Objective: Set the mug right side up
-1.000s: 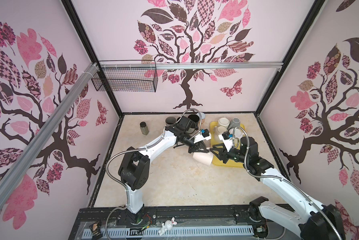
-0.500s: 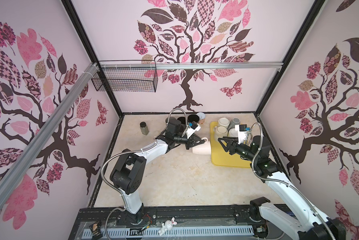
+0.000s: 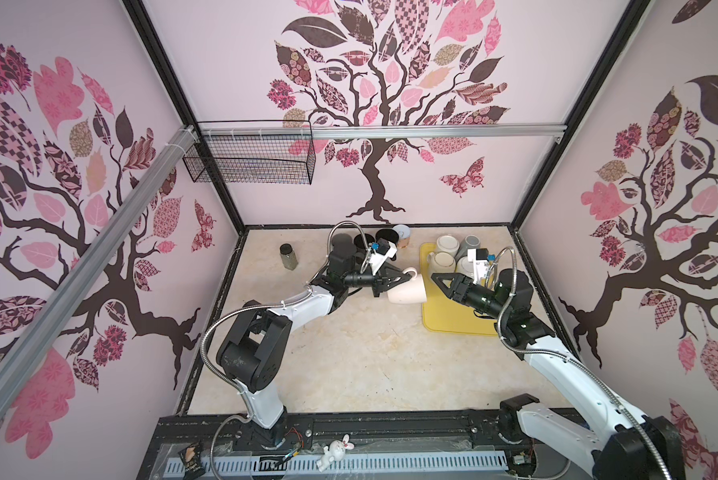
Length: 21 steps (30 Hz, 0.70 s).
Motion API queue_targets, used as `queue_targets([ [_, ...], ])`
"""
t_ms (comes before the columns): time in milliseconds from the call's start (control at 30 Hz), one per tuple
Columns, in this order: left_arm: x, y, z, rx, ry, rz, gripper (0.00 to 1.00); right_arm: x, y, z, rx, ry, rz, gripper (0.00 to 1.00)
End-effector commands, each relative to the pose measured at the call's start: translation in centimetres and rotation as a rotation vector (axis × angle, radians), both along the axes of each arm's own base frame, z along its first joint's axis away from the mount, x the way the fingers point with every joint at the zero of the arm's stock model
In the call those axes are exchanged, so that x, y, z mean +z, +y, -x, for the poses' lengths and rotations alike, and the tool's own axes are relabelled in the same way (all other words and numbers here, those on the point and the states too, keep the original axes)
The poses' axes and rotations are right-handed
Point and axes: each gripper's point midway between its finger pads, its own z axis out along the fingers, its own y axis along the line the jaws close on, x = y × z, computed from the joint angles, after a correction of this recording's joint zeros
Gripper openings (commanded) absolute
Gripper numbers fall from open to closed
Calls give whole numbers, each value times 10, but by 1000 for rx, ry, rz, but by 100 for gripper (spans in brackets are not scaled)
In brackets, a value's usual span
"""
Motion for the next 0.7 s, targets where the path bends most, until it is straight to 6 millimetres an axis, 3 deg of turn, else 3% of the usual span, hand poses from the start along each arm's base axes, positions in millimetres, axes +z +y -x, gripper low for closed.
queue_targets([
  [0, 46, 4, 6, 11, -102, 117, 0, 24, -2, 4, -4, -49, -34, 51],
  [500, 35, 5, 10, 2, -96, 121, 0, 47, 3, 3, 27, -61, -48, 50],
  [667, 39, 3, 20, -67, -100, 126, 0, 52, 16, 15, 161, -205, 73, 32],
])
